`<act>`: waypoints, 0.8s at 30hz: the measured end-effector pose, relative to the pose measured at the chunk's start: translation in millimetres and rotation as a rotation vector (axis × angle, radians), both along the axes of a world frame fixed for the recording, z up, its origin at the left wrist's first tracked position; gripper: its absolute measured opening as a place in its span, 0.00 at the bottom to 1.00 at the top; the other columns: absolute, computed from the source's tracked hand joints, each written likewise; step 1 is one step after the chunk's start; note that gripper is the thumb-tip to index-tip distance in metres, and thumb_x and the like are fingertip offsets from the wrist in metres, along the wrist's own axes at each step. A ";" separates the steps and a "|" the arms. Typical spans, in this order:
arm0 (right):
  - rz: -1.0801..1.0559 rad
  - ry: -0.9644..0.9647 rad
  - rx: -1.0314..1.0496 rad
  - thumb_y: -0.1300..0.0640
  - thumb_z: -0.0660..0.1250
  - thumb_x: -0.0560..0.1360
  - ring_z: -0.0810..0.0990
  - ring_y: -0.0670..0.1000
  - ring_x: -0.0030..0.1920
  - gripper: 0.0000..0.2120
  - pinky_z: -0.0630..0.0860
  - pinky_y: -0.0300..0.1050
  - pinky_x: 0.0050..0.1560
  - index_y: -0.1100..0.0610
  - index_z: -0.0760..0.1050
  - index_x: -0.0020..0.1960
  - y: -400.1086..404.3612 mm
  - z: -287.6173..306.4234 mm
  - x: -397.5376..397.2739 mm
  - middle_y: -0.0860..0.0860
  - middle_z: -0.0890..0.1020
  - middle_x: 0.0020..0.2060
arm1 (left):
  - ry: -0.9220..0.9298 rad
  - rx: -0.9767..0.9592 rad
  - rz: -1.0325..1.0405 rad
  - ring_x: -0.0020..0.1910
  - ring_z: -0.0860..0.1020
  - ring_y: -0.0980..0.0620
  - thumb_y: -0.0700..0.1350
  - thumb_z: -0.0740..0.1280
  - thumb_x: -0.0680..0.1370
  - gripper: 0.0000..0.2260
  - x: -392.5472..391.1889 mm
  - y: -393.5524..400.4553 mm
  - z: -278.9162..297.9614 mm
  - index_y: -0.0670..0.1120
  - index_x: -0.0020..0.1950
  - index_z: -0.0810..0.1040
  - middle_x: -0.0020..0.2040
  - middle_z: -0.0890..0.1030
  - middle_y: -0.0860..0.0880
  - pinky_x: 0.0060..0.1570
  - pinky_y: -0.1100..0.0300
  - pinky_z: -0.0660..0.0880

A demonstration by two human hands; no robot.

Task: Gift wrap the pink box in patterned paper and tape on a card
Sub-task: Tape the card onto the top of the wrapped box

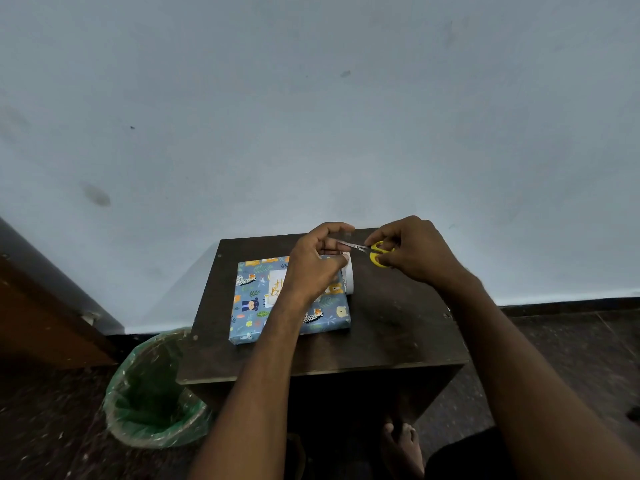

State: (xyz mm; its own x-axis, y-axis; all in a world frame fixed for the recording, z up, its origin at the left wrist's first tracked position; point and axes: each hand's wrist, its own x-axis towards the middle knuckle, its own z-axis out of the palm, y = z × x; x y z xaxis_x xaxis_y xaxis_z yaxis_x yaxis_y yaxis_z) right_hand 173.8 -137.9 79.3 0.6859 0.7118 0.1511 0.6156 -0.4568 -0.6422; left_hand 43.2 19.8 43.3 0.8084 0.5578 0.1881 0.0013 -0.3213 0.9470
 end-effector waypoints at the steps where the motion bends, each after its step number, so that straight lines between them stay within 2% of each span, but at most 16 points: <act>1: 0.003 0.002 -0.003 0.61 0.78 0.70 0.80 0.40 0.39 0.14 0.69 0.39 0.38 0.45 0.87 0.50 -0.3 -0.3 0.6 0.46 0.85 0.37 | 0.001 -0.002 0.011 0.50 0.86 0.55 0.30 0.71 0.74 0.24 0.7 0.4 -0.7 0.55 0.63 0.84 0.48 0.88 0.52 0.52 0.54 0.83; 5: 0.029 0.072 0.001 0.62 0.79 0.68 0.83 0.41 0.44 0.15 0.74 0.40 0.40 0.46 0.88 0.51 -7.1 1.5 1.7 0.41 0.84 0.34 | 0.013 -0.043 0.075 0.48 0.86 0.55 0.32 0.74 0.75 0.28 2.4 2.7 -5.7 0.54 0.71 0.78 0.48 0.88 0.51 0.51 0.58 0.83; 8: -0.029 0.122 -0.026 0.62 0.79 0.67 0.81 0.41 0.40 0.15 0.72 0.38 0.39 0.48 0.87 0.50 -9.2 0.6 4.3 0.43 0.84 0.35 | 0.005 -0.062 0.118 0.46 0.85 0.56 0.33 0.75 0.76 0.29 3.2 4.5 -8.3 0.51 0.74 0.74 0.48 0.88 0.51 0.51 0.60 0.82; 11: -0.150 0.021 -0.139 0.62 0.78 0.67 0.81 0.49 0.43 0.13 0.70 0.40 0.41 0.49 0.87 0.49 -0.9 -14.4 2.9 0.44 0.82 0.36 | -0.009 -0.061 0.131 0.47 0.86 0.57 0.35 0.75 0.77 0.27 4.2 4.4 -7.7 0.50 0.74 0.74 0.48 0.88 0.51 0.52 0.64 0.81; 14: -0.156 -0.096 -0.294 0.60 0.74 0.69 0.84 0.58 0.50 0.07 0.72 0.43 0.44 0.54 0.86 0.47 15.1 -39.7 -6.8 0.52 0.85 0.43 | -0.012 -0.045 0.116 0.45 0.85 0.59 0.35 0.75 0.78 0.26 5.7 2.8 -8.0 0.49 0.74 0.75 0.47 0.88 0.52 0.51 0.65 0.80; 16: -0.121 -0.148 -0.374 0.61 0.71 0.73 0.84 0.62 0.52 0.05 0.73 0.45 0.43 0.58 0.83 0.47 23.7 -46.9 -13.6 0.57 0.83 0.44 | -0.023 -0.040 0.105 0.45 0.85 0.59 0.35 0.75 0.78 0.25 6.5 1.2 -8.5 0.50 0.73 0.76 0.47 0.88 0.52 0.52 0.64 0.80; 18: -0.098 -0.180 -0.414 0.64 0.68 0.75 0.83 0.65 0.54 0.02 0.76 0.49 0.47 0.61 0.79 0.47 27.9 -42.9 -19.9 0.61 0.83 0.49 | -0.035 -0.030 0.102 0.46 0.86 0.57 0.36 0.75 0.78 0.25 5.7 1.0 -7.9 0.50 0.73 0.76 0.47 0.88 0.52 0.51 0.65 0.80; 21: -0.116 -0.185 -0.392 0.65 0.68 0.71 0.83 0.66 0.53 0.02 0.78 0.50 0.47 0.60 0.76 0.42 25.9 -37.9 -21.1 0.62 0.83 0.48 | -0.047 -0.025 0.094 0.46 0.86 0.56 0.36 0.75 0.78 0.25 4.4 1.2 -7.2 0.50 0.73 0.76 0.47 0.88 0.51 0.50 0.66 0.80; 24: -0.187 -0.134 -0.166 0.54 0.70 0.69 0.83 0.60 0.54 0.12 0.80 0.50 0.51 0.54 0.83 0.51 23.5 -37.6 -18.0 0.54 0.85 0.50 | -0.055 -0.037 0.073 0.47 0.86 0.56 0.36 0.75 0.78 0.25 3.1 1.6 -4.5 0.50 0.74 0.75 0.48 0.88 0.51 0.50 0.66 0.80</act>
State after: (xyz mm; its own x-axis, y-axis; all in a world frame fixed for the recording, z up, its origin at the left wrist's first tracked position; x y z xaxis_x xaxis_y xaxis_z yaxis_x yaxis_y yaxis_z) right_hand 155.8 -114.4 41.7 0.7895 0.5972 0.1413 0.5851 -0.6630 -0.4670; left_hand 46.3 21.4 38.8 0.7541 0.6227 0.2088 -0.0284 -0.2867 0.9576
